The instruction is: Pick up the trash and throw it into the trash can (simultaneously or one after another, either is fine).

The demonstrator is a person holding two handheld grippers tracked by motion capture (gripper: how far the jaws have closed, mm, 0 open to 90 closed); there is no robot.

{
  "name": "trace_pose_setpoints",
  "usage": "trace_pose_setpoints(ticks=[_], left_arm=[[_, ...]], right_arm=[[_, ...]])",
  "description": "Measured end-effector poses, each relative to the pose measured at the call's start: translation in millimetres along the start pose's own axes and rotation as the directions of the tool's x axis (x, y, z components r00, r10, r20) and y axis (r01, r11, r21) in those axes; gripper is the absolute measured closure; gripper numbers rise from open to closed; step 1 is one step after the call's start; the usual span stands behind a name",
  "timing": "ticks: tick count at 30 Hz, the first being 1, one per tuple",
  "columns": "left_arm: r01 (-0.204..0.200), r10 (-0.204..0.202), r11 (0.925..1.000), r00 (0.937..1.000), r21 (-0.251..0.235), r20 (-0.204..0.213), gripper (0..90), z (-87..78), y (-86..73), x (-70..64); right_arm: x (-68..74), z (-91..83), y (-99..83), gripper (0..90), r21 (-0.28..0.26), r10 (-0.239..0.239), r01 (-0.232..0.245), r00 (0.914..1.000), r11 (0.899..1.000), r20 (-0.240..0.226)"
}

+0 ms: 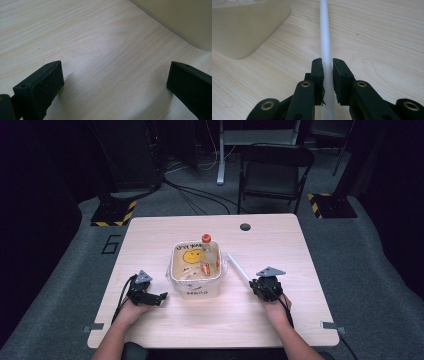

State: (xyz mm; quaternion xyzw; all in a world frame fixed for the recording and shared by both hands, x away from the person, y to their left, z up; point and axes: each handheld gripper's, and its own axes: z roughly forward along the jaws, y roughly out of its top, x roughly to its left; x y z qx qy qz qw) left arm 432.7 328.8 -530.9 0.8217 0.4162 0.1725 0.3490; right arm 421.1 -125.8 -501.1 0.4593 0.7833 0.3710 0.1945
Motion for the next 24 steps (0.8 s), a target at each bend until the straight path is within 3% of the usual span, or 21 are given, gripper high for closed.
trace_pose_setpoints(ticks=[24], left_arm=[[0.000,0.000,1.0000,1.0000,0.000,-0.001,0.7,0.0,0.0,-0.1]], right_arm=[[-6.8,-35.1,31.5,78.7,-0.040,-0.058,0.057,0.9979,0.998,-0.026]])
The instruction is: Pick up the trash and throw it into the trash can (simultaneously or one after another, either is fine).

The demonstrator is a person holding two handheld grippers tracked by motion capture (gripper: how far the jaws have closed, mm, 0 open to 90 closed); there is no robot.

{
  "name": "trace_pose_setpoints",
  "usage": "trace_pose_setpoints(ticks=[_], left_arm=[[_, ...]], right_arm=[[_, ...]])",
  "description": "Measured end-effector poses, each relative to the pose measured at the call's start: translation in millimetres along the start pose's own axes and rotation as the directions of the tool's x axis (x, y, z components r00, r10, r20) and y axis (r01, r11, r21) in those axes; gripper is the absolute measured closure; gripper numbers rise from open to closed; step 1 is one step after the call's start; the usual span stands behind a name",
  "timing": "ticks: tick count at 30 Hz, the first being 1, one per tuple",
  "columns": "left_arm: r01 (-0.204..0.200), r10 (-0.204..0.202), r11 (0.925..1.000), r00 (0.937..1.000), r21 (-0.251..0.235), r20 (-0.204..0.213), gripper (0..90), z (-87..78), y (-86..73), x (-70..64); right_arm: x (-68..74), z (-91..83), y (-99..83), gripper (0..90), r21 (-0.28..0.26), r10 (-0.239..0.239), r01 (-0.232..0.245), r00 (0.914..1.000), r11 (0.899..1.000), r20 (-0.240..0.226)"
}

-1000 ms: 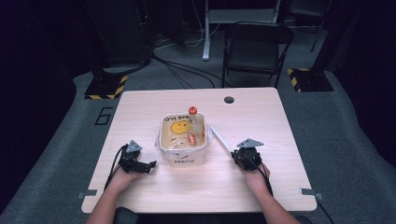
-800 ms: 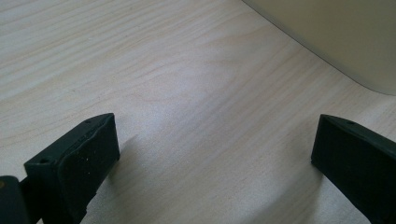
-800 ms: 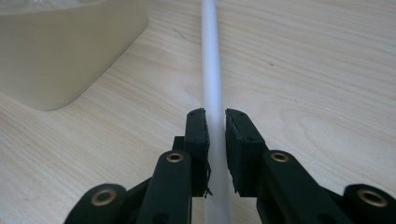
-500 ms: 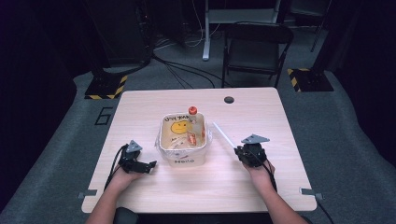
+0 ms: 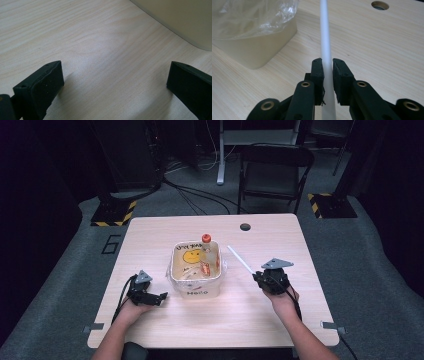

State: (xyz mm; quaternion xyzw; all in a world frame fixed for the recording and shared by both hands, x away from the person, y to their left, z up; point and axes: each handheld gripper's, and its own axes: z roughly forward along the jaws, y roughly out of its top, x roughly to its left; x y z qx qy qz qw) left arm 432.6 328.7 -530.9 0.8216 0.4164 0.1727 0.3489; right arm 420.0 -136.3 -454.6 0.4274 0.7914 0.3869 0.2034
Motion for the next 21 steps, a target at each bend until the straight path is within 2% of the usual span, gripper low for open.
trace_pose_setpoints(ticks=[10,21], left_arm=[[-0.010,0.010,0.9999,0.9999,0.005,-0.002,0.7,-0.4,0.3,0.6],[-0.003,0.003,1.0000,1.0000,0.002,0.000,0.7,-0.1,0.1,0.2]], right_arm=[[-2.5,-10.3,13.9,78.7,-0.011,-0.001,0.001,0.9998,1.000,-0.018],[0.0,-26.5,25.9,78.8,-0.030,-0.034,0.033,0.9989,0.999,-0.033]])
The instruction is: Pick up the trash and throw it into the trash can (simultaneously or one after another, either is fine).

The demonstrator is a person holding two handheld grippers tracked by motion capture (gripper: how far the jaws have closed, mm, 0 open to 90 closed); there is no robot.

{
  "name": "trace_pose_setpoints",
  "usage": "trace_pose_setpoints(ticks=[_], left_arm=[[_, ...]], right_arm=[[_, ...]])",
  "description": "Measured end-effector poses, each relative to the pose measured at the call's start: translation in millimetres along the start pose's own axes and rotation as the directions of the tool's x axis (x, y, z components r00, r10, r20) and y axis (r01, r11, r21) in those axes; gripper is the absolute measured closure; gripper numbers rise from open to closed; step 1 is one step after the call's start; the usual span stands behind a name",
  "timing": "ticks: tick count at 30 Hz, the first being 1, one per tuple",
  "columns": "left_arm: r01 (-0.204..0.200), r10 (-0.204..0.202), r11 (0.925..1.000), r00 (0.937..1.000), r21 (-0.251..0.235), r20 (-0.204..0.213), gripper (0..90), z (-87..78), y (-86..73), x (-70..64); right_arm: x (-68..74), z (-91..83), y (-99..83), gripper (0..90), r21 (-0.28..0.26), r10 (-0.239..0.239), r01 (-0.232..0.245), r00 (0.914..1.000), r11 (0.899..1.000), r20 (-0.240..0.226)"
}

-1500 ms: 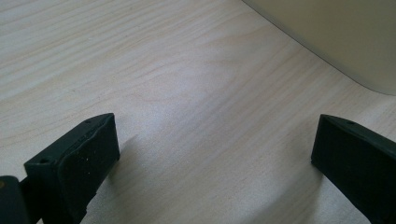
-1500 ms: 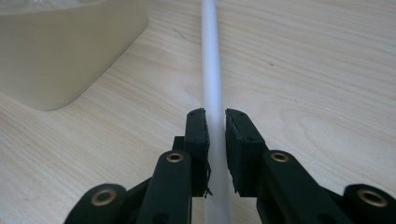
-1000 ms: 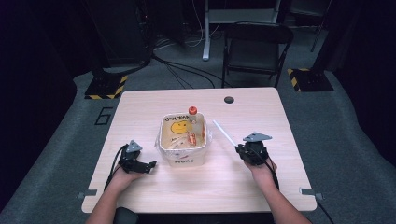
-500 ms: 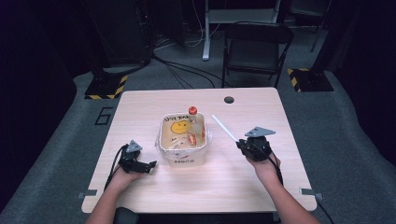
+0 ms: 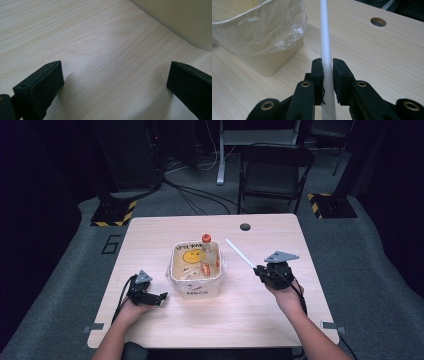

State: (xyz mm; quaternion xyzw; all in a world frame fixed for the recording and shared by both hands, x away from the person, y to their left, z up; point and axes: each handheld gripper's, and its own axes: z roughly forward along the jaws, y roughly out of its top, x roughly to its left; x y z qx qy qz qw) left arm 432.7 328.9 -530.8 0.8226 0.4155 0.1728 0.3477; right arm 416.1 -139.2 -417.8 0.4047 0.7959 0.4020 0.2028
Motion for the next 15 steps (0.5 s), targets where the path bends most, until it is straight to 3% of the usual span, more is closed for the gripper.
trace_pose_setpoints(ticks=[15], left_arm=[[-0.004,0.004,1.0000,1.0000,0.001,-0.002,0.7,-0.2,0.2,0.3]], right_arm=[[6.7,-20.3,8.3,78.7,-0.025,-0.041,0.040,0.9987,0.999,-0.031]])
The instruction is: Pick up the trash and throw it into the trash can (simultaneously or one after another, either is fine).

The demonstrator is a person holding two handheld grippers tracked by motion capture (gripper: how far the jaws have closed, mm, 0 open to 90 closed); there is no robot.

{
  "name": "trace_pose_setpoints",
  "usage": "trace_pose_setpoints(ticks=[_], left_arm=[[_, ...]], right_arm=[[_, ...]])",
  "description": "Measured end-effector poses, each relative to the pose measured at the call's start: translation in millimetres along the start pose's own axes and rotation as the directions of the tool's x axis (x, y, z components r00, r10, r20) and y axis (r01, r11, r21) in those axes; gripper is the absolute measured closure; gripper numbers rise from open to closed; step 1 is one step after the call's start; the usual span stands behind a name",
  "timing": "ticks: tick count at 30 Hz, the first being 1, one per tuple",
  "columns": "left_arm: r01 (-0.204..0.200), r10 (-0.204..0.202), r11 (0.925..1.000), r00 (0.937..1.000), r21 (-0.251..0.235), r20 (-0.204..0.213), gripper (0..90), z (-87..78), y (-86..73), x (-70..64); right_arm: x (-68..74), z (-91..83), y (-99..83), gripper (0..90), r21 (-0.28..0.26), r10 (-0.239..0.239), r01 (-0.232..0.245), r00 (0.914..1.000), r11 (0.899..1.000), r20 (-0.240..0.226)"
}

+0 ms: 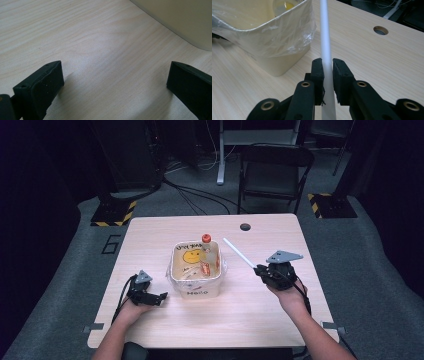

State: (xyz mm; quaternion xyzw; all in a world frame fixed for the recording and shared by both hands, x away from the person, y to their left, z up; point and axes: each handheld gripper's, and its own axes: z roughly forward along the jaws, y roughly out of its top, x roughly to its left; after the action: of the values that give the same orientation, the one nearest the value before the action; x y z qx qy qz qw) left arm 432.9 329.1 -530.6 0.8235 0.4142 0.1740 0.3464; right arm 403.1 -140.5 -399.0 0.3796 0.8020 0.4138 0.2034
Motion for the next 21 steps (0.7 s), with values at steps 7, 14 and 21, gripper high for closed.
trace_pose_setpoints(ticks=[7,14,21], left_arm=[[-0.002,0.002,1.0000,1.0000,0.000,0.002,0.7,0.0,-0.1,0.1],[-0.002,0.002,1.0000,1.0000,-0.001,0.000,0.7,0.1,0.0,0.2],[0.002,-0.002,1.0000,1.0000,0.000,0.001,0.7,0.1,-0.1,-0.2]], right_arm=[[5.5,-8.1,-1.1,78.7,-0.005,-0.023,0.023,0.9996,1.000,-0.019],[12.9,-13.0,-2.4,78.7,-0.006,-0.064,0.063,0.9968,0.998,-0.049],[17.7,-15.7,-3.4,78.7,-0.017,-0.091,0.089,0.9912,0.996,-0.097]])
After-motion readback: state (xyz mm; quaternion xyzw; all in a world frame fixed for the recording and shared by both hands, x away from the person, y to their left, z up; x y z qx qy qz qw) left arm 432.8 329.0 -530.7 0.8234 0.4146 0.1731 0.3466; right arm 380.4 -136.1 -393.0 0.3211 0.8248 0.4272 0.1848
